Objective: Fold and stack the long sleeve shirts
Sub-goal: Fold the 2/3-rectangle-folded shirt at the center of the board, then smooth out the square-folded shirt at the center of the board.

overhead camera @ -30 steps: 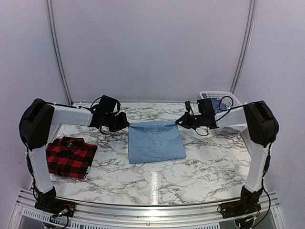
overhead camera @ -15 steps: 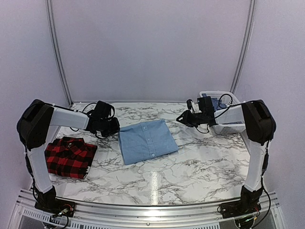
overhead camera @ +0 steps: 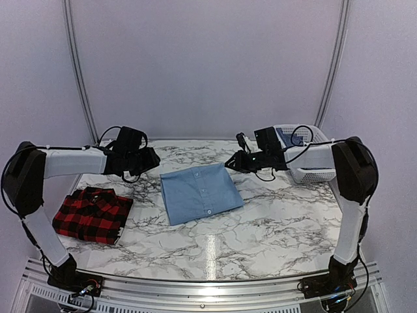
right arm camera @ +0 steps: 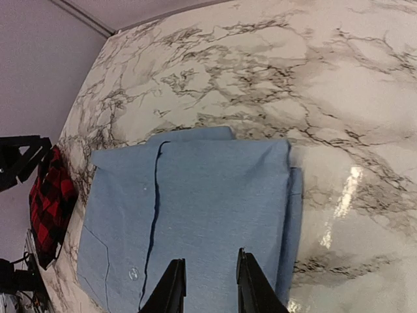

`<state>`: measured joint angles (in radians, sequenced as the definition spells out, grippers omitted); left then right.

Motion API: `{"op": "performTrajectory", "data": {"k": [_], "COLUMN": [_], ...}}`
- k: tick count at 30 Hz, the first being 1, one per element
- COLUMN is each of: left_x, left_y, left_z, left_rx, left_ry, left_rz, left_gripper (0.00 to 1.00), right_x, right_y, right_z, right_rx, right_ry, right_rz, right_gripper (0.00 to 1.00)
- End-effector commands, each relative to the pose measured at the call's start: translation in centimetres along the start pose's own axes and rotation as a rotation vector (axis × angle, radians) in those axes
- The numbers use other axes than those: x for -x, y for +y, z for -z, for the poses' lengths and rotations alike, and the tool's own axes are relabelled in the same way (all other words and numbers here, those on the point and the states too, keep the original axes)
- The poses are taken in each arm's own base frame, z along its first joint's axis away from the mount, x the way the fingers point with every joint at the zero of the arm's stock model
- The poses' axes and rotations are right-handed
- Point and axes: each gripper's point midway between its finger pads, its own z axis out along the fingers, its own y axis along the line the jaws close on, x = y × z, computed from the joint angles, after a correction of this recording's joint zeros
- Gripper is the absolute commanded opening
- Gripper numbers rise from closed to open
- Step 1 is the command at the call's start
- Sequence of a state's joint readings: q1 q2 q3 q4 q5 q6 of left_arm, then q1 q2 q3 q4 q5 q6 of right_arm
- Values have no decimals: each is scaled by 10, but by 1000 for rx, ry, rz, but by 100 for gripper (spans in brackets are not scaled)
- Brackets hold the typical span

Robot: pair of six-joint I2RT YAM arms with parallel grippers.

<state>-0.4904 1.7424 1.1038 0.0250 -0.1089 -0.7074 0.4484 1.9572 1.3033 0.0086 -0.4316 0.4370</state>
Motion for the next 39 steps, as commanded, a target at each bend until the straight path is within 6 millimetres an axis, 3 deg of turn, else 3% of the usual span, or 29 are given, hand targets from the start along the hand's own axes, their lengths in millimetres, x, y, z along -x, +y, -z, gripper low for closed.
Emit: {"op": "performTrajectory", "data": {"k": [1, 4, 7, 13, 16, 22, 24, 27, 33, 39], "left_x": [-15, -36, -53, -60, -60, -61, -61, -60, -42, -21], "left_y": [-21, -33, -51, -72, -59, 2, 16, 20, 3, -7], "left_z": [18, 8, -5, -43, -58, -81, -85, -86, -76, -55], "left_rx": [-18, -58, -103, -144, -107, 25, 45, 43, -4, -19], "left_ry": [25, 93, 141, 196, 203, 229, 238, 244, 219, 176], "left_rz": [-74, -63, -94, -106, -63, 37, 59, 58, 35, 5], "left_gripper": [52, 39, 33, 23, 19, 16, 15, 14, 15, 19], "right_x": [15, 21, 23, 24, 29, 27, 26, 26, 47, 69], "right_y": [25, 28, 28, 19, 12, -3, -5, -5, 6, 36], "right_z": [-26, -46, -66, -102, -113, -126, -126, -122, -99, -59], "right_rx": [119, 186, 236, 286, 271, 252, 240, 223, 160, 120], "right_ry": [-25, -28, -20, 0, 5, 32, 39, 46, 22, -16], "right_rz": [39, 22, -7, -84, -110, -182, -180, -166, -80, 31], "right_gripper": [22, 18, 17, 15, 15, 15, 15, 16, 20, 26]}}
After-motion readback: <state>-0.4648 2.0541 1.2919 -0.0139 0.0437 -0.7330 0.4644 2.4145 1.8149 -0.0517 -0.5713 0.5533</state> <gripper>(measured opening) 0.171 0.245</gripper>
